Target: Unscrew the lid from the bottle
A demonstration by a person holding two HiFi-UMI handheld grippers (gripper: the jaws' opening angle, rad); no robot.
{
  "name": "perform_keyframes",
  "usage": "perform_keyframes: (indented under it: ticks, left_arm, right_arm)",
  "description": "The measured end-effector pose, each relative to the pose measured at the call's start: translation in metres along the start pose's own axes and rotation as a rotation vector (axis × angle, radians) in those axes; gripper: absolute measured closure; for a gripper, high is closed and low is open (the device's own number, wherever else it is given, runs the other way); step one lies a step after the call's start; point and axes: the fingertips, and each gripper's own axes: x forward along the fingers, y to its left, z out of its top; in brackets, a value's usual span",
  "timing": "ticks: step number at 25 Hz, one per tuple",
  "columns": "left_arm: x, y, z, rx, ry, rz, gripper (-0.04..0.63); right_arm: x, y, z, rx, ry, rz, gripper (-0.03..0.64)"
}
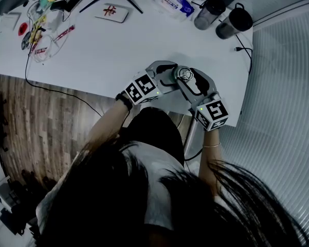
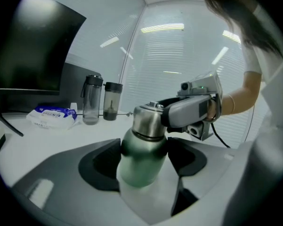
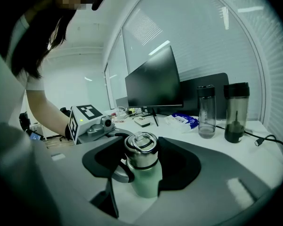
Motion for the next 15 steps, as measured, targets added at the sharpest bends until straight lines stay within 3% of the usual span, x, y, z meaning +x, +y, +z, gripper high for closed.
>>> perform_keyframes:
  ticks: [6, 15]
  left_arm:
    - [0.000, -0.001, 0.000, 0.032, 0.045, -0.091, 0.232]
    - [-0.002, -0.004, -0.001, 0.111, 0.149, -0.280, 0.232]
  right_arm:
    - [0.001, 0.003, 0.000, -0.030, 0.028, 0.109, 0.389]
    - [0.004, 0.012, 0.000, -0.144, 0.119, 0.377, 0.390]
